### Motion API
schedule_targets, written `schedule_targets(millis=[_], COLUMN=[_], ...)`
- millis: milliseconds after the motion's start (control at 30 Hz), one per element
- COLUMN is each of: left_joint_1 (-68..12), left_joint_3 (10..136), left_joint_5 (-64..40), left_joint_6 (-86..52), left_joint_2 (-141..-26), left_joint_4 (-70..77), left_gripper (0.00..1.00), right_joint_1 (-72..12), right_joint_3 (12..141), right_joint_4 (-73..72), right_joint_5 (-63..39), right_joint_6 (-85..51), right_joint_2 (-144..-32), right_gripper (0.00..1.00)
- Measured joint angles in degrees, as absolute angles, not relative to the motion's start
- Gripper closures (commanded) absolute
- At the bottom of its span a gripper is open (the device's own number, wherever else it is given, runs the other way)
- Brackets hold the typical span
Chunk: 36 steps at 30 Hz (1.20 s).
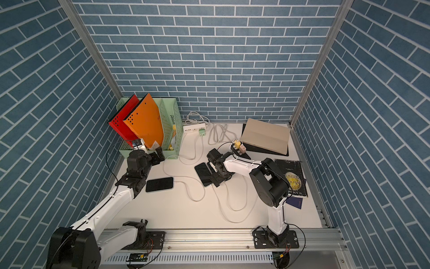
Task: Unplug the charging cable from the phone
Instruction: Move the phone to the center of the board.
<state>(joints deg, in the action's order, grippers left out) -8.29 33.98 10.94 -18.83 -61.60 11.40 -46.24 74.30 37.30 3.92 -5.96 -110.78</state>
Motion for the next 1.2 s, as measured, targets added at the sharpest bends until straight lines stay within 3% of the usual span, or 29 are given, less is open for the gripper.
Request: schedule_targets(millis=[233, 633, 867, 1200], left_joint_1=[-8.3, -8.3, -8.3, -8.3], left_joint_3=[33.8, 33.8, 33.8, 33.8], left_joint_5=[11.6, 13.1, 12.8, 11.4], left_joint_6=[-18.8, -19.1, -19.8, -20.3], left_joint_2=[-60.6, -59.9, -59.4, -58.9], left_joint_4=[11.2, 11.2, 11.0, 10.9], left_gripper=[0.00, 0.00, 0.00, 0.00], right_joint_1=[-46.0, -44.9, -43.1, -39.9], right_joint_3=[74.5, 74.4, 72.9, 71.3], right_joint_4=[36.7, 35.4, 32.1, 30.9], right_joint_5=[3.0, 2.4, 1.7, 0.0], right_joint_6=[-6.7, -7.3, -7.7, -8.2], right_joint_2=[-111.2, -111.2, -110.1, -107.4], right_gripper=[0.23, 0.65, 0.81, 0.79])
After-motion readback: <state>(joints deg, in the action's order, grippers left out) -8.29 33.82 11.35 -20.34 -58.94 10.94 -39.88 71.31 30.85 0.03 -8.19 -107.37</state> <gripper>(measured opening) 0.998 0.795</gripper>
